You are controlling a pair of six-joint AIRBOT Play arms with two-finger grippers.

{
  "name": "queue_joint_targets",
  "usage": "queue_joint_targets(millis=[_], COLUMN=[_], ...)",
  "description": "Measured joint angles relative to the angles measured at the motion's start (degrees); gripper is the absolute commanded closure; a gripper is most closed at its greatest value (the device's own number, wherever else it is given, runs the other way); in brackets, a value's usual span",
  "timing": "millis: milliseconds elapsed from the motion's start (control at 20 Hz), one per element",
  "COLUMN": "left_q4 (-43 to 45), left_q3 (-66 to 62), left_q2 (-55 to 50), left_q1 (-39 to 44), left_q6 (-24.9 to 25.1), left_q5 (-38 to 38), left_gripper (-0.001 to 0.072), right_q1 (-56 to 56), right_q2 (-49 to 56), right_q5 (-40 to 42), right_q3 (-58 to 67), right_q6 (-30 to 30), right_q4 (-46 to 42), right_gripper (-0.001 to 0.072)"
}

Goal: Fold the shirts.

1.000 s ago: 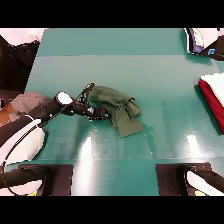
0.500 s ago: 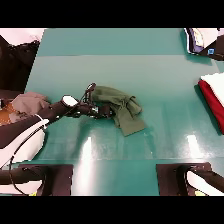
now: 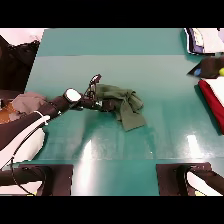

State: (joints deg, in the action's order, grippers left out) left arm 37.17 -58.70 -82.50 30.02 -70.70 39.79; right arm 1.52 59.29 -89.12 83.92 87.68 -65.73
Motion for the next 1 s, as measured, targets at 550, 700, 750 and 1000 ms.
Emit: queue_joint_targets(millis=[550,700,750,1000], left_q4=[33.38,34.53,34.75,35.32], left_q3=[-3.78,-3.85,-3.85,-3.85], left_q2=[8.31,8.55,8.57,8.66], left_q1=[-0.04,-0.07,-0.07,-0.07], left_q6=[-11.3,-11.63,-11.74,-11.85], left_q5=[19.3,21.73,22.34,24.04], left_gripper=[0.0678,0.0678,0.0678,0.0678], right_q1=[-23.96,-28.5,-29.59,-31.98], right_q2=[1.53,6.32,8.02,16.28], right_q5=[25.53,32.98,35.12,40.63], right_q3=[-38.21,-37.94,-36.98,-30.84], right_q6=[0.09,0.33,0.44,0.98], right_q4=[5.62,8.0,8.7,10.49], right_gripper=[0.0082,0.0082,0.0081,0.0292])
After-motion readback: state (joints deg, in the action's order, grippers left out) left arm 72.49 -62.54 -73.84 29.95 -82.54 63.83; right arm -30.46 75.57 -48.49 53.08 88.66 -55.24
